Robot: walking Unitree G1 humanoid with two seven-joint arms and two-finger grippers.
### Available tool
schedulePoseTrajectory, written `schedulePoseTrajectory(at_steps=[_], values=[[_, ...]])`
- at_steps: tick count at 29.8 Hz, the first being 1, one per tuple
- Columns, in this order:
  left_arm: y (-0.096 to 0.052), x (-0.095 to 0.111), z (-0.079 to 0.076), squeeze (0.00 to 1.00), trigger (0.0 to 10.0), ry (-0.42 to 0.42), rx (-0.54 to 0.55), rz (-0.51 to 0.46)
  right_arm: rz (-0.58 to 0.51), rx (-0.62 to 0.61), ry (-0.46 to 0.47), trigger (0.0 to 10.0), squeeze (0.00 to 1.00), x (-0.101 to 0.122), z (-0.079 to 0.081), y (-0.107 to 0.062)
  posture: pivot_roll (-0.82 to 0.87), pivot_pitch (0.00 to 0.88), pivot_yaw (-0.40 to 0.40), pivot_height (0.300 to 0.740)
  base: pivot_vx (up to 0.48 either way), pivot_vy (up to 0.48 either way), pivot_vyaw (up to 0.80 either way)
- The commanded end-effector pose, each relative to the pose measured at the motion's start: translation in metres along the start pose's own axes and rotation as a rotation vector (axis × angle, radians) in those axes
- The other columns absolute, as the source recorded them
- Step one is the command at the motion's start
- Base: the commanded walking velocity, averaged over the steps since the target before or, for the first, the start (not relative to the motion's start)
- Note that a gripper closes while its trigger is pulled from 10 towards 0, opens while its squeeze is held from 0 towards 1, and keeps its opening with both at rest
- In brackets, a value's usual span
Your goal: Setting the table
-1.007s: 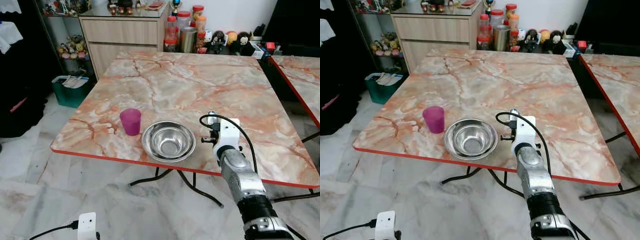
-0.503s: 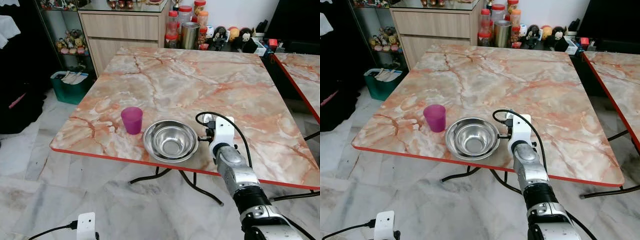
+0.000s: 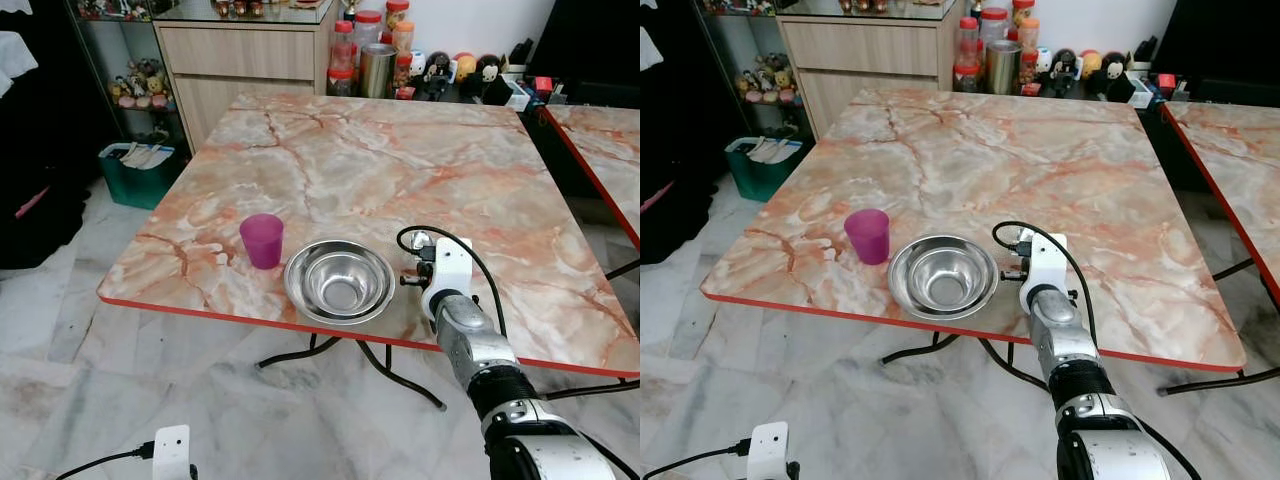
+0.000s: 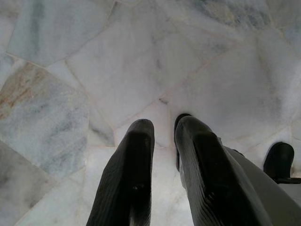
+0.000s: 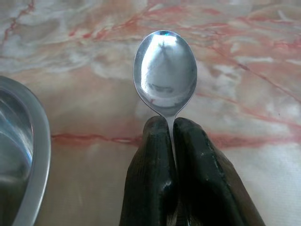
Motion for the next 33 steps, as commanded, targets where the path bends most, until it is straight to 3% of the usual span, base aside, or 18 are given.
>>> schedulePoseTrajectory(at_steps=[1, 33], values=[[-0.001, -0.008, 0.003, 0.0, 10.0, 0.014, 0.001, 0.025, -0.013, 0.007, 0.011, 10.0, 0.0, 0.006, 0.002, 0.002, 0.02, 0.054, -0.003, 0.74, 0.0, 0.0, 0.0], [-0.002, -0.013, 0.001, 0.0, 10.0, 0.012, 0.002, 0.043, 0.059, 0.057, -0.029, 10.0, 0.0, -0.018, 0.004, 0.003, 0.03, 0.061, -0.018, 0.74, 0.0, 0.0, 0.0]])
Point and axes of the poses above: a point about 5 cm out from each wrist's last joint towards the gripper, its own y axis pointing out of the wrist towards the gripper, its own x axis along the axis of the wrist's last joint, z = x × y, the point moved 4 cm from there along y, pointing out of the wrist towards the gripper, and after that the axes turned 15 degrees about y, right-handed, at the moved point
